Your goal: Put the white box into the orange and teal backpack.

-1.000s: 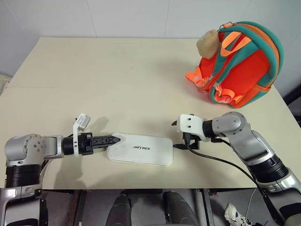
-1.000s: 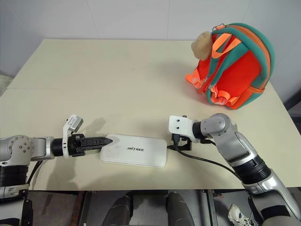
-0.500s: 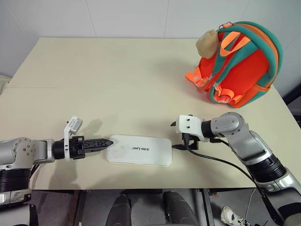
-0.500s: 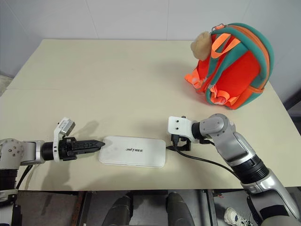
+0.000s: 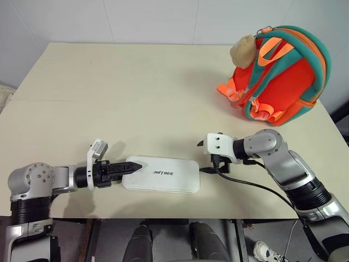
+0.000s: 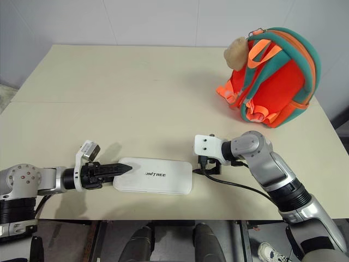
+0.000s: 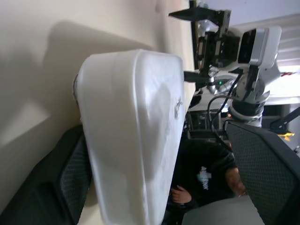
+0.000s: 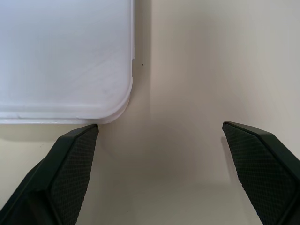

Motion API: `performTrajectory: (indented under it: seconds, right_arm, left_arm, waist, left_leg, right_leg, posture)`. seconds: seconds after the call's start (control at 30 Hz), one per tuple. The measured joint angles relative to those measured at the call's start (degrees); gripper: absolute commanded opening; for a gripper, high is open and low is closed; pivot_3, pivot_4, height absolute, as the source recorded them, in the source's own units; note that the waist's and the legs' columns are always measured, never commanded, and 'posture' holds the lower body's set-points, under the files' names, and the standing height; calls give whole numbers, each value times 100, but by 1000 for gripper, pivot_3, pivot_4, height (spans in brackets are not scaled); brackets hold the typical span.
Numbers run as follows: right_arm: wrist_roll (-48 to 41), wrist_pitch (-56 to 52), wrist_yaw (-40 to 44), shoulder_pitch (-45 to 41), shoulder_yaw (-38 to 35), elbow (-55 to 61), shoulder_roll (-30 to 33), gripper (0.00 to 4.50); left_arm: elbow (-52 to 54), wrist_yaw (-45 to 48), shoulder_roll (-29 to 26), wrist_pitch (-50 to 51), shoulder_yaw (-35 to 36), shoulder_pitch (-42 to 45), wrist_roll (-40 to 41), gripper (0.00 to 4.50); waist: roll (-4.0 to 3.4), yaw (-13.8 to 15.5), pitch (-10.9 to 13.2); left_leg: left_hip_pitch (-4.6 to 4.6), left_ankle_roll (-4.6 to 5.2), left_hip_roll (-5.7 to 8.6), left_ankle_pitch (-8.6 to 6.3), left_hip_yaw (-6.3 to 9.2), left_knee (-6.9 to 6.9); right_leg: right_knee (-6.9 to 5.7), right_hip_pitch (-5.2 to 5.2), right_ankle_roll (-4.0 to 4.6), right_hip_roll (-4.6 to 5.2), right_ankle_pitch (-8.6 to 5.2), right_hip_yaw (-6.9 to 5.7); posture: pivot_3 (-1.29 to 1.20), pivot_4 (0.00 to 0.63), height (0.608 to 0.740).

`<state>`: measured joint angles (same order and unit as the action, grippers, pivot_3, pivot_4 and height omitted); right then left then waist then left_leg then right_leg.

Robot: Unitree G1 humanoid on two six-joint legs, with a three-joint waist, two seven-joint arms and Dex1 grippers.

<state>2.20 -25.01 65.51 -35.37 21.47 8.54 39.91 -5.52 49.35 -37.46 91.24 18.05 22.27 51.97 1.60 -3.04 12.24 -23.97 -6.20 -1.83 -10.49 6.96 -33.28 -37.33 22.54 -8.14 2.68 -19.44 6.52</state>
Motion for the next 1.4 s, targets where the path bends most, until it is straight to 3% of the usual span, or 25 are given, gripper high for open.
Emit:
performTrajectory:
  seconds: [0.27,0.4,0.6,0.67,0.9,1.0,1.13,1.4]
  right_arm:
    - [-1,20,7,-4,0,-24,-7,4477]
    - [-2,21,7,-19,0,-29,-10,4500]
    - [0,36,5,-38,0,-132,-10,4500]
    - [1,46,2,-68,0,-190,-16,4500]
    - [0,131,-21,-157,0,-245,-31,4500]
    - [-8,121,-173,-174,-48,-334,-79,4500]
    - [-193,-181,-1003,-325,-840,-474,-510,4500]
    - [-846,-1158,-2648,-234,-2812,-290,-1067,4500]
  left_arm:
    - [36,-43,72,-90,28,-5,32,4500]
    - [163,40,39,-198,-109,-89,37,3625]
    - [281,312,-160,-405,-365,-254,54,1658]
    - [274,411,-162,-472,-380,-217,131,1295]
    - [5,302,-135,-652,-307,6,144,1293]
    - [-187,-67,114,-666,50,256,165,1293]
    - [-202,-815,643,-656,1070,733,481,1293]
    - [-101,-2142,1392,-781,2156,960,1122,1293]
  waist:
    - [0,-2,0]
    - [0,-6,0]
    - [0,-5,0]
    - [0,-5,0]
    - [0,-4,0]
    - [1,-1,0]
    - [1,4,1]
    - [2,32,0]
  left_leg:
    - [0,-1,0,0,0,1]
    - [0,-1,0,0,0,2]
    - [0,-1,0,0,0,3]
    - [0,-1,0,0,-1,2]
    - [-1,-1,0,0,0,2]
    - [-3,-1,0,1,2,1]
    - [-9,-4,0,2,6,-4]
    - [-13,-5,0,2,9,12]
  right_leg:
    - [1,0,0,0,0,0]
    - [2,1,0,0,0,0]
    - [4,1,1,0,0,0]
    - [4,0,1,0,0,0]
    - [6,0,1,1,0,0]
    - [4,1,0,0,0,-2]
    - [2,3,-4,1,3,-3]
    - [11,6,-4,1,3,-4]
  posture:
    - [0,150,740]
    - [0,150,740]
    - [0,150,740]
    - [0,150,740]
    - [0,150,740]
    - [0,150,740]
    - [0,150,740]
    - [0,150,740]
